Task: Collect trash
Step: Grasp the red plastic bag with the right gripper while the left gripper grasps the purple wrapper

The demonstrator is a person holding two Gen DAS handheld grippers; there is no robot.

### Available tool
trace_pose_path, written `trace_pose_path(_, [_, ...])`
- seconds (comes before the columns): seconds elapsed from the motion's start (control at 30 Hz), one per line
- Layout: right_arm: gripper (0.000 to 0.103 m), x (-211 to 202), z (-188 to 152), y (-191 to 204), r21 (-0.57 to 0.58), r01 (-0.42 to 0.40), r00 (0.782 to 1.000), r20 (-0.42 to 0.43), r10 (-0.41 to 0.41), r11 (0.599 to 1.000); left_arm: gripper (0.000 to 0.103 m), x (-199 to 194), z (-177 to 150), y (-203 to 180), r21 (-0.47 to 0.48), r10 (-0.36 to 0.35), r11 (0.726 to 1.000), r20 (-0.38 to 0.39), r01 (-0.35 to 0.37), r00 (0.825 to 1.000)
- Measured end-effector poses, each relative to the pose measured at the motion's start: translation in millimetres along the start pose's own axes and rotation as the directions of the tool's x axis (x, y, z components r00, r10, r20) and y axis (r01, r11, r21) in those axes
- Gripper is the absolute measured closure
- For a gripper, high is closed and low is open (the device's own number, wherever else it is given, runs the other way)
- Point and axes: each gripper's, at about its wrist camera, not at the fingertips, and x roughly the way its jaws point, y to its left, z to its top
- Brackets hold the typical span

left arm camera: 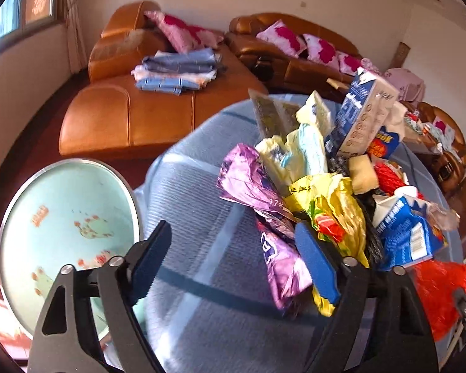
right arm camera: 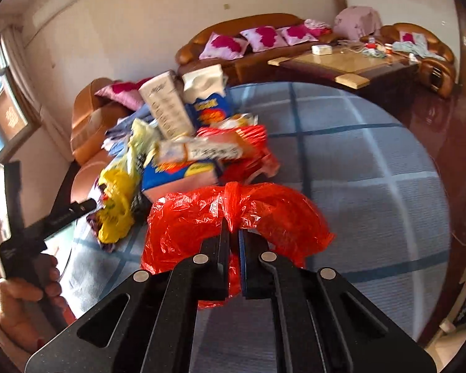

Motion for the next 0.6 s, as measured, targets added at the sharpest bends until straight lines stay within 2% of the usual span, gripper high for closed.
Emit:
trace_pose_path(0.1, [0.097,-3,1,-7,0.019,0.001,1.000,0.003,-0.001,1.000,0.028,13,-2,-5,-0.006,-0.001,1.000,-0.045,0.000,0.999])
trace_pose_path(0.17, [0.097,-2,2,-8,0.029,-0.006,1.000,0.000,0.006,1.000,0.029,15,-5,-11,0.018,0.021,1.000,-0.041,-0.020,0.999])
trace_pose_path(0.23, [0.097,-2,1,-7,0.036,-0.015,1.000,-0.006,0.015,0.999,0.034,16,-6,-13,0.037,0.020,0.999,-0.045,-0.019,0.999])
trace_pose_path(0.3, [0.097,-2,0,-5,0.036,-0.024,1.000,-0.008,0.024,0.999,0.050,13,-7,-12,0.056,-0.010,0.998,-0.042,0.012,0.999])
trace_pose_path(0.33, [0.097,-2,0,-4,0.036,-0.027,1.000,-0.007,0.027,0.999,0.073,12,-7,-13,0.066,-0.053,0.996,-0.052,0.056,0.997])
trace_pose_path(0.37, [0.097,-3,-1,-2,0.036,-0.028,1.000,-0.005,0.028,0.999,0.084,11,-8,-14,0.077,-0.107,0.991,-0.071,0.112,0.992])
trace_pose_path(0.6, [0.097,-16,-4,3,0.037,-0.024,1.000,0.014,0.023,0.999,0.089,-11,-16,-7,0.092,-0.163,0.982,-0.052,0.167,0.985])
